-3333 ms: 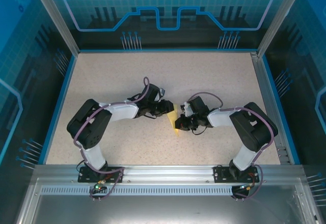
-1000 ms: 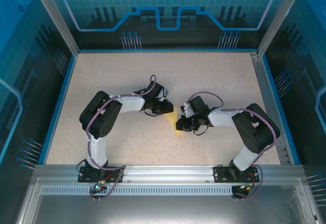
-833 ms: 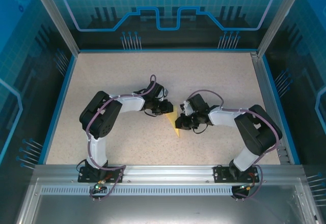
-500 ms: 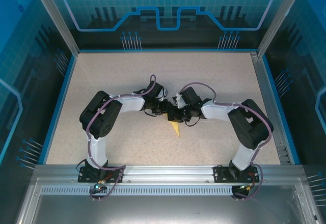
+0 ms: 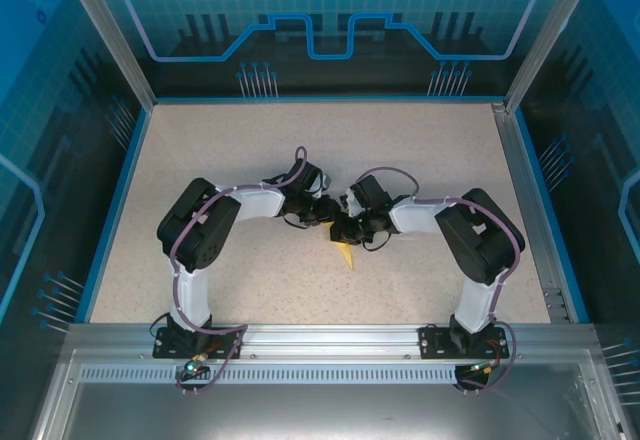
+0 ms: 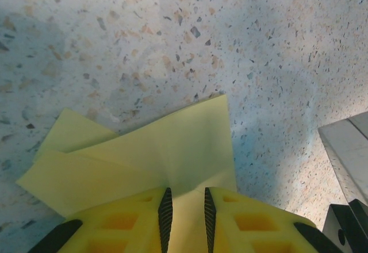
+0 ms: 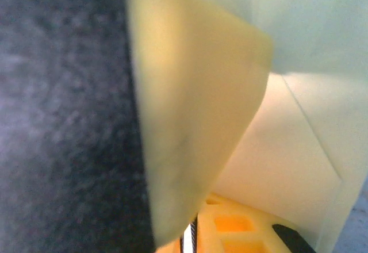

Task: Fold a paper plane with a square sheet of paper (pick it up from the middle)
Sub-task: Fold the wing for the fifth time at the center of the table.

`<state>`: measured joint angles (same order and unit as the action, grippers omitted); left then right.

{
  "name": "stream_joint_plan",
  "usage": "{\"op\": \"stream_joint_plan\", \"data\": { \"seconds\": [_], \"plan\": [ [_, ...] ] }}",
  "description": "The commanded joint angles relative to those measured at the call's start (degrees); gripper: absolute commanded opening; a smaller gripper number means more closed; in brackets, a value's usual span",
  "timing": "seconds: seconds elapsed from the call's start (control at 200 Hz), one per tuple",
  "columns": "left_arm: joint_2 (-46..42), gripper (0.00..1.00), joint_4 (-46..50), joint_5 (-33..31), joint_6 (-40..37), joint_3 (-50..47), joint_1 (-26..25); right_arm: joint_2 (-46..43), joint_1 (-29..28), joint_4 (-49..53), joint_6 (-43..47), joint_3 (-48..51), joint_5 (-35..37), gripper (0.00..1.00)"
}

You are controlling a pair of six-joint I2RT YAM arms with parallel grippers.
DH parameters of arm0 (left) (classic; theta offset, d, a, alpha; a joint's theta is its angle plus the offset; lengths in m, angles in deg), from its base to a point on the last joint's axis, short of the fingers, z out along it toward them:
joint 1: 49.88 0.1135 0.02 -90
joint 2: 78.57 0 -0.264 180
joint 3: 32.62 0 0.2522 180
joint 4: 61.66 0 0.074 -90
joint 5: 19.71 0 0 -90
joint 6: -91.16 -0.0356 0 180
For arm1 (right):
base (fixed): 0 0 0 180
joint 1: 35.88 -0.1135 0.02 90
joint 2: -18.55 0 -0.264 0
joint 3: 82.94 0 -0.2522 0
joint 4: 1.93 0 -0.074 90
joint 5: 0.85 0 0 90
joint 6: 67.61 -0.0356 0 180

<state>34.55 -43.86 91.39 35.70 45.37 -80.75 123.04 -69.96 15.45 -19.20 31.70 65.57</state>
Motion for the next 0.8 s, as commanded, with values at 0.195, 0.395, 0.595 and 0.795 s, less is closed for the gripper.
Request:
{"op": "stream_joint_plan", "data": {
  "seconds": [0.195, 0.395, 0.595, 0.795],
  "plan": [
    [3.47, 0.26, 3.27, -2.12, 0.81, 0.08, 0.09, -2.87, -0.49, 6.41, 3.09, 6.00, -2.34, 0.15],
    [3.33, 0.26, 3.59, -2.30, 0.70, 0.07, 0.05, -6.16, -0.54, 6.81, 3.71, 8.97, -2.53, 0.16],
    [3.25, 0.26, 3.67, -2.03, 0.53, 0.19, 0.02, -10.08, -0.35, 10.36, 5.02, 8.99, -0.83, 0.16],
    [3.02, 0.26, 3.61, -1.51, 0.05, 0.10, 0.02, -13.55, -2.09, 12.34, 6.67, 4.46, -2.69, 0.20]
  ]
}}
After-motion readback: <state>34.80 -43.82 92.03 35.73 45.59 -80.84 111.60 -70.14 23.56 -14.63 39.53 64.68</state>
